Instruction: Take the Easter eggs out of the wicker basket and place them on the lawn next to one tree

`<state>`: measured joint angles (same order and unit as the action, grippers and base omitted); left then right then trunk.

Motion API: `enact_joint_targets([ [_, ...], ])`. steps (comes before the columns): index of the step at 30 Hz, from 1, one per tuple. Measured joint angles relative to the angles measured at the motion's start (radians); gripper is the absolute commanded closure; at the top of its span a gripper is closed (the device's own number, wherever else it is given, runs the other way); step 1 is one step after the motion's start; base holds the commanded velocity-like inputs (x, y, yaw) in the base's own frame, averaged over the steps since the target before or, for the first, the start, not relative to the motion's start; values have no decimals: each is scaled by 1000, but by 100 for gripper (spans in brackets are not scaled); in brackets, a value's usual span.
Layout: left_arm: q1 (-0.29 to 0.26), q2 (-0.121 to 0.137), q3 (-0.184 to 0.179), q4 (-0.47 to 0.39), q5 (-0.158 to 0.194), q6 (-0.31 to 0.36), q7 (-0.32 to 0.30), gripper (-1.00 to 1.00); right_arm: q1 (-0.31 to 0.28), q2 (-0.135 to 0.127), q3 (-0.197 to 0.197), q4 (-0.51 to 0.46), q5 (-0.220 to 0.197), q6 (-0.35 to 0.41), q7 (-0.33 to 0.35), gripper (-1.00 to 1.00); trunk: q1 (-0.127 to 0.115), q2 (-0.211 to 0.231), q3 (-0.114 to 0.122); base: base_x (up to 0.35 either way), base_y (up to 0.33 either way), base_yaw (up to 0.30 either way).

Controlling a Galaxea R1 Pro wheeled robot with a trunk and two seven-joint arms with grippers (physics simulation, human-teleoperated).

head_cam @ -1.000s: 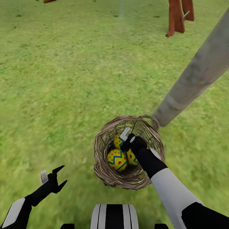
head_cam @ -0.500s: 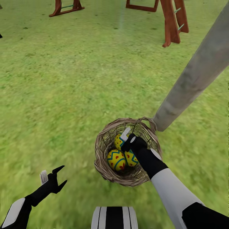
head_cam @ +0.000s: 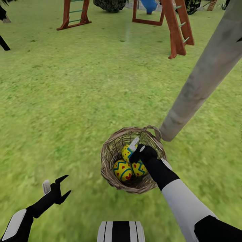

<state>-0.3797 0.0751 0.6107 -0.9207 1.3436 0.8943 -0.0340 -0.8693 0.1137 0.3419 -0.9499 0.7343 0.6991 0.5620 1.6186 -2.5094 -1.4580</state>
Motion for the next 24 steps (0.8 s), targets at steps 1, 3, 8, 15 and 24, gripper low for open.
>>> enact_joint_targets([
  [1,0,-1,0,0,0,0,0,-100,0,-8,-6,0,0,19,53,100,0,0,4,-2,0,0],
  [3,0,-10,-3,0,-1,1,3,-100,0,-30,-73,0,5,35,182,100,-1,1,12,0,0,0],
  [8,0,-16,-82,-2,5,-2,-2,-100,1,-74,-236,3,2,34,402,100,-4,2,31,0,0,0],
  [15,0,-18,-114,-2,3,-7,0,-100,2,-68,-437,-19,4,19,525,100,-7,4,58,0,0,0],
  [24,0,-20,-141,0,1,-10,1,-100,2,-66,-427,0,1,19,504,100,-11,6,93,0,0,0],
])
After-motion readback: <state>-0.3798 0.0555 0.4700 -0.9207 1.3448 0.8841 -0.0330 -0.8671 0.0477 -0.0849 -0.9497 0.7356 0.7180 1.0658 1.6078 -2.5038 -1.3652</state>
